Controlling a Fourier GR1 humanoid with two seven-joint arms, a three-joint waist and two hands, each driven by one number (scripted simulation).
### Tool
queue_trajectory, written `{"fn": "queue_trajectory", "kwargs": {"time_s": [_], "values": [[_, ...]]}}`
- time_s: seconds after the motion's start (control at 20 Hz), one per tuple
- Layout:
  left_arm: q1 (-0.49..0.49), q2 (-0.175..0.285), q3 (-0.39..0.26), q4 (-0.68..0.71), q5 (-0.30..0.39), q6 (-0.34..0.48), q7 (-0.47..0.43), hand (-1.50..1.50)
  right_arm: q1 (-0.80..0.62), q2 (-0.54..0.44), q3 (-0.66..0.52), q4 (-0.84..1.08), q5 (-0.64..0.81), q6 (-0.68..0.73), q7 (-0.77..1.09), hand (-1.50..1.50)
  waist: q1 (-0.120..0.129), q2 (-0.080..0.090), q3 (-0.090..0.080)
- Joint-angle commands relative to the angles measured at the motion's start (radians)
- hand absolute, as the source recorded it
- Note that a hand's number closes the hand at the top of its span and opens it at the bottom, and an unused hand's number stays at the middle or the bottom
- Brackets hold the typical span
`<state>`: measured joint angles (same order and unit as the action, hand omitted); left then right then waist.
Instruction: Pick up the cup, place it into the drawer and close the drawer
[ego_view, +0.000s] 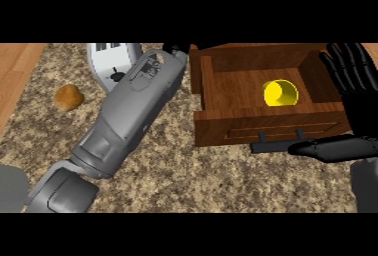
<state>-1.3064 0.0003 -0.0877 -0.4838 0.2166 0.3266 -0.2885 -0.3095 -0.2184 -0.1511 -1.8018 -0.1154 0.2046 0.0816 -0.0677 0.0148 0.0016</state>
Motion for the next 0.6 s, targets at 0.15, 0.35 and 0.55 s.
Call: {"fn": "queue_trajectory", "kwargs": {"time_s": [0.15, 0.35, 0.55], "values": [[-0.082, 0.000, -0.112, 0.180, 0.040, -0.005, 0.059, 1.50, -0.042, 0.028, 0.036, 0.009, 0.017, -0.012, -0.016, -1.50, -0.049, 0.016, 0.001], [-0.026, 0.000, -0.205, 0.199, 0.059, -0.047, 0.071, 1.50, -0.049, 0.011, 0.038, 0.006, -0.019, 0.033, -0.015, -1.50, -0.114, 0.024, 0.001], [-0.030, 0.000, -0.248, 0.214, 0.069, -0.056, 0.081, 1.50, -0.079, 0.017, 0.038, 0.015, -0.025, 0.028, -0.011, -1.50, -0.120, 0.029, 0.001]]}}
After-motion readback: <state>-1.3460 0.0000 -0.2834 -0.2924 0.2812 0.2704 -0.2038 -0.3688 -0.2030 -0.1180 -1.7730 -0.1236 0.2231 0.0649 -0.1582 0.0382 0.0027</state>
